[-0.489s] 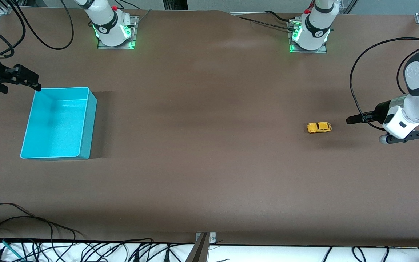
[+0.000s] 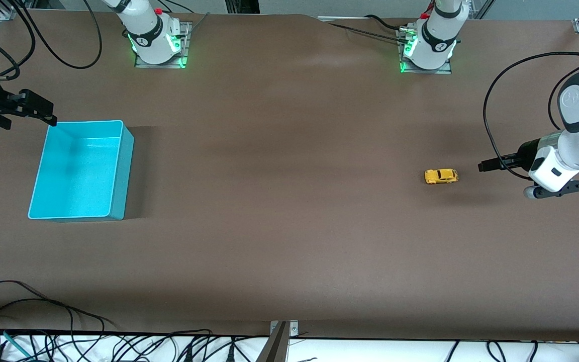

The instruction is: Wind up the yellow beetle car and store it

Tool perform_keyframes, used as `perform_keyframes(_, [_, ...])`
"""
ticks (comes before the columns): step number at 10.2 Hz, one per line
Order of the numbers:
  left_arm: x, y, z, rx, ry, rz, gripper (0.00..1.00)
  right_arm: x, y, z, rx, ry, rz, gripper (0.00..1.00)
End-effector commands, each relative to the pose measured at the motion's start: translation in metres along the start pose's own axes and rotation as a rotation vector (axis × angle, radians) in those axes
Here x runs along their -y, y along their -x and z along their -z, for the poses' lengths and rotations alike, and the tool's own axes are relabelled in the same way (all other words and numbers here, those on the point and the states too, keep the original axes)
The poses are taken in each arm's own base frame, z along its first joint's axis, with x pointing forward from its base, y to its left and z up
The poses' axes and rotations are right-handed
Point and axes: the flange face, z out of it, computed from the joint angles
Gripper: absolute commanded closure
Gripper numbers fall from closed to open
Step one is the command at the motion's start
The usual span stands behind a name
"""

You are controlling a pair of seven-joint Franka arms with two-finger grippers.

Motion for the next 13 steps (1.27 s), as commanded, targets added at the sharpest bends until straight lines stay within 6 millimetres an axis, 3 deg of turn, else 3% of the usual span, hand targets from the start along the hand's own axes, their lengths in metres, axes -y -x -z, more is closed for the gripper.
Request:
perform_keyframes(1, [0.0016,-0.0037,0.0047,0.008,-0.023,0.0,0.0,-0.0019,-0.0015,0.0043,0.005,0.017,0.016,0.0])
perform_keyframes(13, [0.0016,-0.0037,0.0047,0.008,-0.023,0.0,0.0,-0.003,-0.0022,0.0006,0.015,0.004,0.032,0.0])
